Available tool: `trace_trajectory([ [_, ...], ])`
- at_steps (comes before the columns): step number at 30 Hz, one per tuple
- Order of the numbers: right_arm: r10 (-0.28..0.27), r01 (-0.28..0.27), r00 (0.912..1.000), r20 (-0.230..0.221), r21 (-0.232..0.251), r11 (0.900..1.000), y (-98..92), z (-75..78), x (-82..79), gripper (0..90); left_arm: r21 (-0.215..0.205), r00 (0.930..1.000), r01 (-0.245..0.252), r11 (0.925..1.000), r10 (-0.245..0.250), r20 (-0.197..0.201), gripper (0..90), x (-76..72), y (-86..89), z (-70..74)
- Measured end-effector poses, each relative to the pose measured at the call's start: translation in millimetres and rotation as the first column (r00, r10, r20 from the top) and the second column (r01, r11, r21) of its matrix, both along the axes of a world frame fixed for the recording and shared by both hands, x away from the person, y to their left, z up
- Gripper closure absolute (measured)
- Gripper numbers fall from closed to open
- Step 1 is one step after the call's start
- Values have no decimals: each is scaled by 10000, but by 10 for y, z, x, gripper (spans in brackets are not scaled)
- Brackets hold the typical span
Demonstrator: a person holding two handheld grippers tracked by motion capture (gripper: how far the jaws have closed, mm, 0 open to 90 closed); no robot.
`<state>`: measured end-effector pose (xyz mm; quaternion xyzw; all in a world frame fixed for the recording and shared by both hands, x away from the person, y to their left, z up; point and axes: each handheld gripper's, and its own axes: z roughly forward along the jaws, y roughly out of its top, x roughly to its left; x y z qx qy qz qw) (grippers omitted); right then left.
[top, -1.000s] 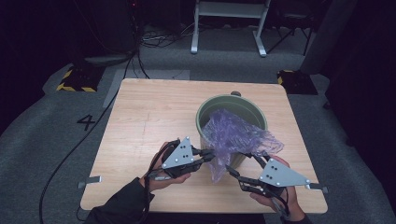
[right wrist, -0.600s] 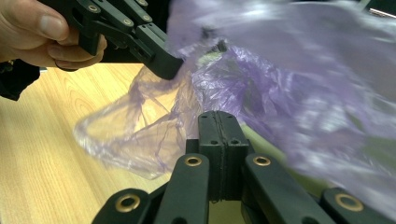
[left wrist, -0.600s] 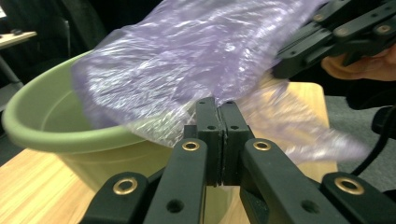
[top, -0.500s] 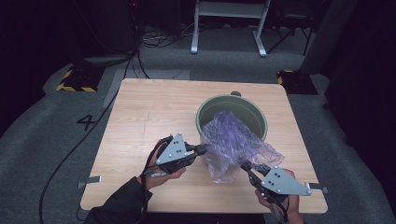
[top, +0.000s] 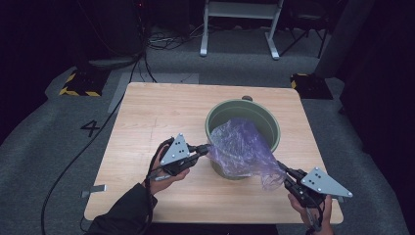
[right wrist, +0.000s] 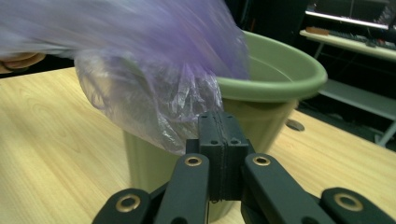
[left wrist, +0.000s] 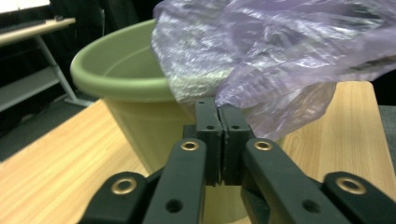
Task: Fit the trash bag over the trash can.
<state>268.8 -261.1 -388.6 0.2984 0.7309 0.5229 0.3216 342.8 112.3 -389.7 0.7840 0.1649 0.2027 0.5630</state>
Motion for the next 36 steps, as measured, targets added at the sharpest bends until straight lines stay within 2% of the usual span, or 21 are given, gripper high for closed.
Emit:
trace_trajectory([
  [4,202,-201,9997,147,-75,9998,23,-2,-25,875,-107,9995,331,9994,-331,11,784,-58,8,-7],
  [5,314,-312,9992,232,-83,9995,32,6,-36,871,-112,9993,377,9992,-377,33,730,-82,3,10],
  [6,423,-419,9984,369,-122,9990,46,25,-55,872,-189,9988,495,9986,-496,-51,615,-97,-1,27],
  [8,530,-523,9974,496,-140,9985,63,48,-80,876,-344,9965,806,9961,-814,-209,471,-133,-5,65],
  [10,583,-571,9965,604,-215,9981,75,69,-99,877,-471,9950,986,9940,-993,-133,320,-191,-15,120],
  [12,606,-591,9959,676,-234,9980,78,82,-106,877,-610,9930,1182,9911,-1177,120,249,-240,-16,169],
  [14,582,-568,9958,711,-220,9981,80,93,-111,877,-609,9892,1466,9873,-1461,121,206,-281,-25,222],
  [17,626,-606,9953,740,-288,9977,88,102,-104,877,-574,9869,1593,9856,-1574,361,188,-343,-87,305],
  [19,670,-648,9952,714,-321,9974,102,103,-100,877,-363,9896,1363,9900,-1343,517,192,-357,-154,361],
  [21,720,-697,9949,708,-352,9969,111,105,-97,877,-149,9919,1109,9937,-1097,643,249,-348,-216,395],
  [23,772,-745,9945,710,-397,9964,120,107,-93,877,195,9928,815,9965,-829,863,373,-325,-278,421],
  [25,812,-784,9943,691,-430,9960,121,109,-91,877,267,9848,1168,9928,-1192,1261,566,-306,-284,430],
  [26,812,-784,9943,695,-430,9960,118,110,-93,877,333,9831,1120,9931,-1156,1422,638,-297,-288,432],
  [27,825,-795,9941,711,-440,9959,113,112,-93,877,281,9825,1098,9936,-1128,1483,679,-279,-278,439],
  [29,746,-718,9943,760,-390,9967,97,114,-99,877,-23,9849,1099,9939,-1086,1350,762,-240,-248,454],
  [32,642,-617,9941,869,-314,9976,59,120,-105,878,-218,9878,708,9973,-671,1405,859,-159,-189,471],
  [36,460,-453,9956,814,-105,9989,12,119,-73,881,-290,9922,310,9991,-272,1220,897,-12,-137,446],
])
